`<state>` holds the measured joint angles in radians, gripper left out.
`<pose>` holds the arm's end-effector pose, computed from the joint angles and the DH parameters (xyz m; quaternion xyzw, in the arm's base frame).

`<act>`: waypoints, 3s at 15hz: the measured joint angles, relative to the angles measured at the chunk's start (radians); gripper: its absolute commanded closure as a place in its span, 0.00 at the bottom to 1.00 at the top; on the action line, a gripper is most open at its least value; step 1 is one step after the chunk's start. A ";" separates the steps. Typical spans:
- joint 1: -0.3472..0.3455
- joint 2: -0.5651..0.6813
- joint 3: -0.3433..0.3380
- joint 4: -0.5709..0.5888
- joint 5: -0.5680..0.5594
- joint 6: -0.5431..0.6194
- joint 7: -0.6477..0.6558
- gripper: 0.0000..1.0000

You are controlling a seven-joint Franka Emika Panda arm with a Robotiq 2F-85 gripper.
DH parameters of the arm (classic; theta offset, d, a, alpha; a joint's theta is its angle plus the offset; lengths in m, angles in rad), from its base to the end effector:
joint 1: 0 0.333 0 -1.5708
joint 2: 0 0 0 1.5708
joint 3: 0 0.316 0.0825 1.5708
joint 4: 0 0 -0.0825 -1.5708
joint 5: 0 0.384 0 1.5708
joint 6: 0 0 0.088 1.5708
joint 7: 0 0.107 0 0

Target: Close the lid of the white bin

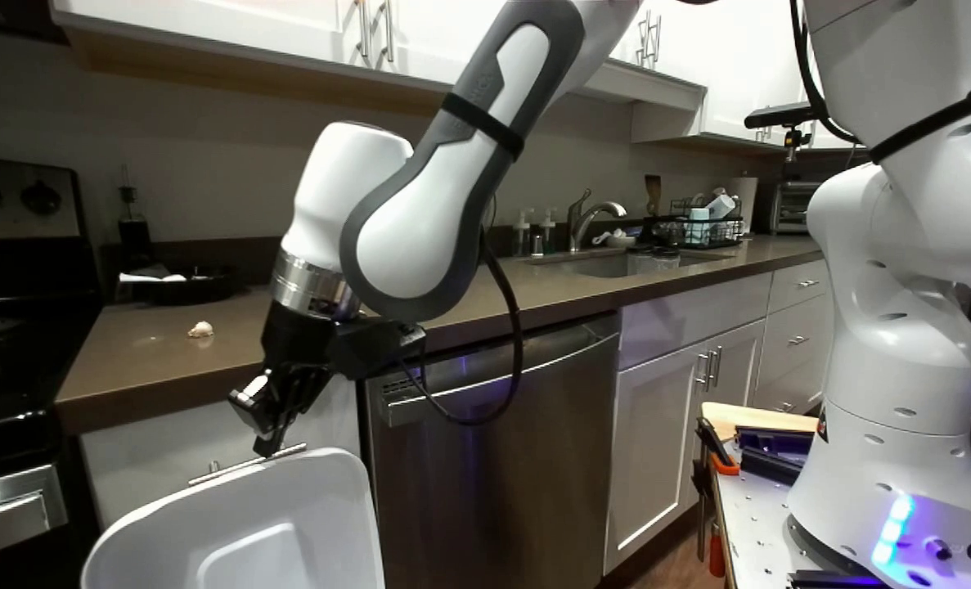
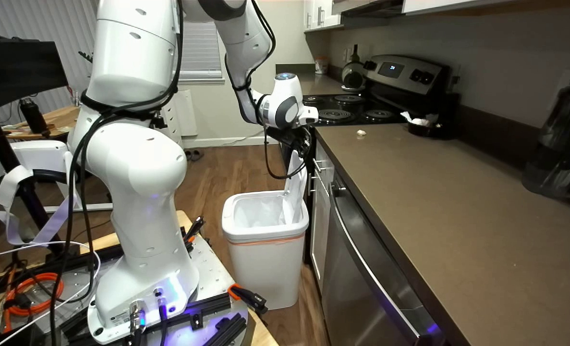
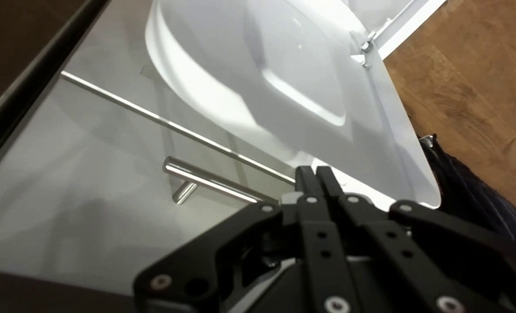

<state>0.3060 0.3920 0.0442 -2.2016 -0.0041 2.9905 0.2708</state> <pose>0.5542 0.2022 0.2443 -0.9796 -0.0375 -0.1857 0.0672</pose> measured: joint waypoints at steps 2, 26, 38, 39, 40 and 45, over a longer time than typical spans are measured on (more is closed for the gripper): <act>0.034 0.004 -0.049 0.000 -0.031 0.005 0.006 0.94; -0.014 0.360 0.278 -0.171 0.112 0.222 0.014 0.94; -0.013 0.574 0.349 -0.061 0.106 0.317 -0.012 0.94; -0.013 0.574 0.348 -0.058 0.104 0.312 -0.023 0.94; -0.013 0.574 0.348 -0.055 0.101 0.305 -0.032 0.94; -0.068 0.551 0.384 0.008 0.090 0.111 -0.073 0.94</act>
